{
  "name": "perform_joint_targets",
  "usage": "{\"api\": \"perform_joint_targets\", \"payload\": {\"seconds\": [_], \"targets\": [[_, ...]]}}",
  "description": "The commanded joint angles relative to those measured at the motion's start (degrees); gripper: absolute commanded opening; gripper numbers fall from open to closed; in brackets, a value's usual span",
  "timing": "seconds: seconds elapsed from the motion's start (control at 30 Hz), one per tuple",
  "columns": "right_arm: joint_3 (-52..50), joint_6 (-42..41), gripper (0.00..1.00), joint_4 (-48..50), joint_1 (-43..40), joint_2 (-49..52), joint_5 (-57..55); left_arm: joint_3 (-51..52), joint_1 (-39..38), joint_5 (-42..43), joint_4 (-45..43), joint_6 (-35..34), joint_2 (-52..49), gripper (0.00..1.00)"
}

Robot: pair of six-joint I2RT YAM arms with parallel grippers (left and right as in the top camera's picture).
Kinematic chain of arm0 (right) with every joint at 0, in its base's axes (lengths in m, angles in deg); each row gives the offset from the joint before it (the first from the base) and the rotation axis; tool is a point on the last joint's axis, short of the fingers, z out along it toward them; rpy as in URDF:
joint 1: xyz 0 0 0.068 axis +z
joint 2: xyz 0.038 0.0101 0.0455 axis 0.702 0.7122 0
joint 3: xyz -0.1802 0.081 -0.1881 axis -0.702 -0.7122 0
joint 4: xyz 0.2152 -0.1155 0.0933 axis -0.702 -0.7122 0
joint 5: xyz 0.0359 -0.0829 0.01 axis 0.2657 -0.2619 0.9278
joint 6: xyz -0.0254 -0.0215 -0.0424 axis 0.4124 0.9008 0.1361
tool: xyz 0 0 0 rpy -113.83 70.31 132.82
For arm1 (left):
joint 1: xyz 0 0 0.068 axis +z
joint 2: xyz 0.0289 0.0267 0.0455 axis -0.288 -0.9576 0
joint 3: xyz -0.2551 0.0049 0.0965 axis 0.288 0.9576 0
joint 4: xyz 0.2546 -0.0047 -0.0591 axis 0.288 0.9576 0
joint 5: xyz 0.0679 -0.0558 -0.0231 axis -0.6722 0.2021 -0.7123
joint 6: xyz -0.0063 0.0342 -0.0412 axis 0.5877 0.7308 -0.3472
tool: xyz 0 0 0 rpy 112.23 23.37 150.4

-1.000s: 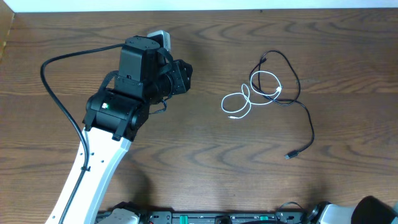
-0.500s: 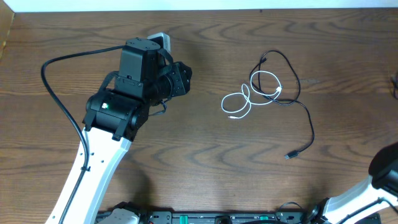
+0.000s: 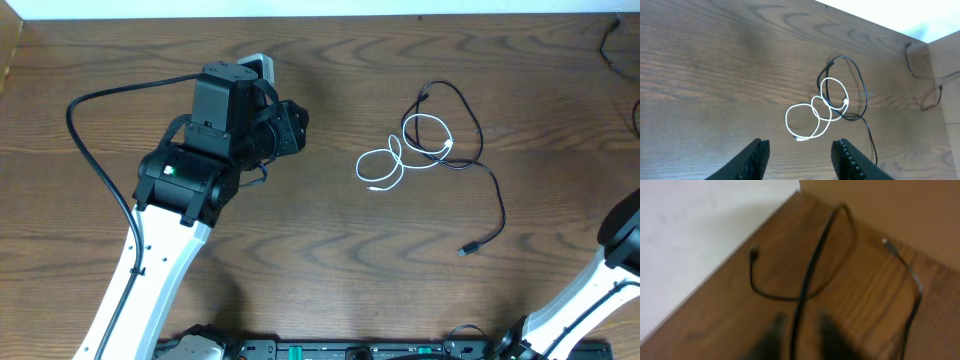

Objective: Untangle cables

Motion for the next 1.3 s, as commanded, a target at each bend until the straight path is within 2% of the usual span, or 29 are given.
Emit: {"api": "perform_joint_targets", "payload": {"seconds": [0.0, 0.07, 0.1, 0.3, 0.43, 0.73, 0.87, 1.0, 1.27], "targets": [[0.2, -0.6, 0.74, 0.2, 0.2, -0.5, 1.2, -0.4, 0.2, -0.2, 0.2, 0.6, -0.4, 0.47], [0.2, -0.6, 0.93, 0.0, 0.2, -0.6, 3.1, -0.4, 0.2, -0.2, 0.2, 0.6, -0.4, 0.48], [0.2, -0.6, 0.99, -0.4, 0.2, -0.6, 4.2, -0.4, 0.2, -0.2, 0.2, 0.6, -0.4, 0.48], [0.2, -0.8, 0.99, -4.3, 1.4, -0.9, 9.8, -0.4, 0.2, -0.2, 0.2, 0.9, -0.4, 0.49], [0.2, 0.8, 0.99, -8.1, 3.2, -3.6, 11.2, -0.4, 0.2, -0.2, 0.2, 4.5, -0.4, 0.54], [0.2, 14.5, 0.99, -20.3, 11.2, -13.8, 13.6, -0.4, 0.2, -0.6, 0.2, 7.6, -0.4, 0.57], [0.2, 20.8, 0.99, -25.1, 14.7, -17.8, 23.0, -0.4, 0.4, -0.6, 0.2, 11.6, -0.4, 0.57], [0.2, 22.4, 0.99, -32.6, 19.1, -20.5, 27.0, -0.4, 2.1, -0.6, 0.2, 11.9, -0.4, 0.57], [0.1, 26.0, 0.99, -46.7, 28.7, -21.1, 26.5, -0.4, 4.0, 1.8, 0.8, 11.9, -0.4, 0.57]]}}
